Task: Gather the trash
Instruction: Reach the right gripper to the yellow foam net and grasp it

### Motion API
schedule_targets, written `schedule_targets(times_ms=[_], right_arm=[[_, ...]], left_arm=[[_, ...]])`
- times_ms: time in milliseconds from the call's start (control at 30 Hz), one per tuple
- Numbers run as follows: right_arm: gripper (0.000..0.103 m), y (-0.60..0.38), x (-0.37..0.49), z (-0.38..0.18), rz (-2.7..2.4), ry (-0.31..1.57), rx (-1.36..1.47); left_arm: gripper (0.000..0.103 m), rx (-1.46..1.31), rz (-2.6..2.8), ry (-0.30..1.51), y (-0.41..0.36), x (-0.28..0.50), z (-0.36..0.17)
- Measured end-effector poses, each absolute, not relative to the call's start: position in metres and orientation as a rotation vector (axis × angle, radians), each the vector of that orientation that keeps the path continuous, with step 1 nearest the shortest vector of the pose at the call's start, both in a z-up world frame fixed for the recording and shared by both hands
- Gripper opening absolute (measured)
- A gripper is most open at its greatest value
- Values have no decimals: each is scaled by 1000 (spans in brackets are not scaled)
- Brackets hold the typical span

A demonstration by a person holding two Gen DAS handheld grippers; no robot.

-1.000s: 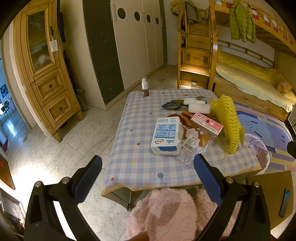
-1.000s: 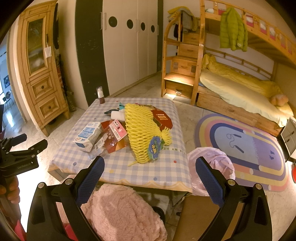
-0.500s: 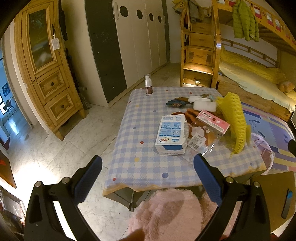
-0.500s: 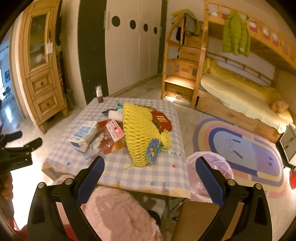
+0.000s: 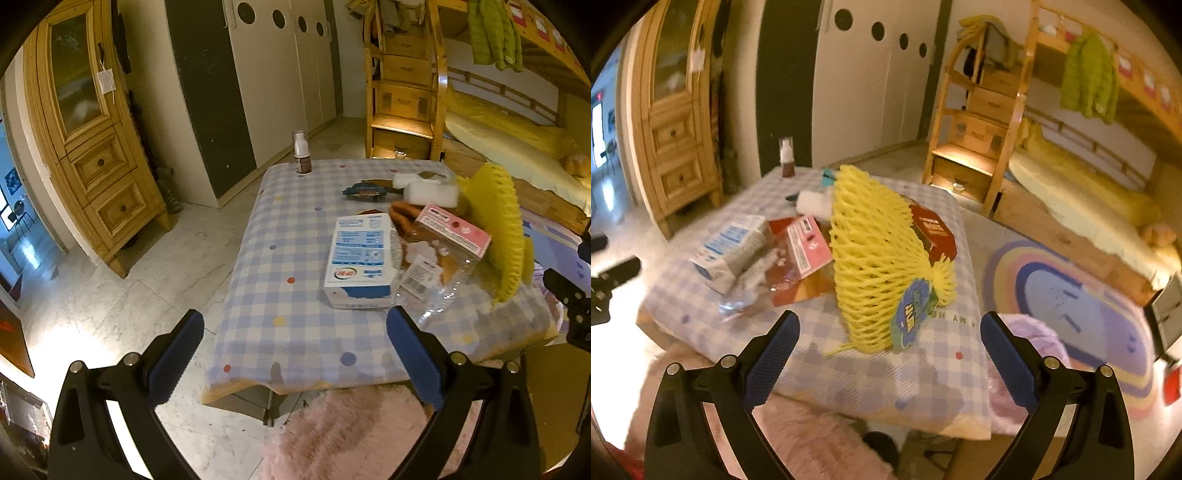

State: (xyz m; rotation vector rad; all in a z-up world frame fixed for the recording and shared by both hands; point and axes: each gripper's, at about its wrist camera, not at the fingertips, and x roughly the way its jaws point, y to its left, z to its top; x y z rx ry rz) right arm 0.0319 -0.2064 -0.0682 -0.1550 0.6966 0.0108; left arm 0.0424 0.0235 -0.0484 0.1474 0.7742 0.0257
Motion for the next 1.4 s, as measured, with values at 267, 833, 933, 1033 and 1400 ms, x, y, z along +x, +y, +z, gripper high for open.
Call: schedule_targets(times_ms=[267, 833, 933, 1033, 1400], right_arm=[[67, -197, 61, -72, 36, 701, -191], [28, -201, 86, -76, -20, 734, -147], [18, -215, 74, -66, -32, 708, -120], [16, -233, 65, -58, -39, 696, -53], [16, -254, 44, -63, -5, 713, 39]], left_arm=[[96, 128, 30, 774, 26, 64, -52], [96, 130, 21, 776, 20, 78, -57], [96, 135, 4, 773, 15, 72, -59], [96, 144, -15, 771, 9, 66, -59], [96, 161, -212, 761, -45, 44, -59]])
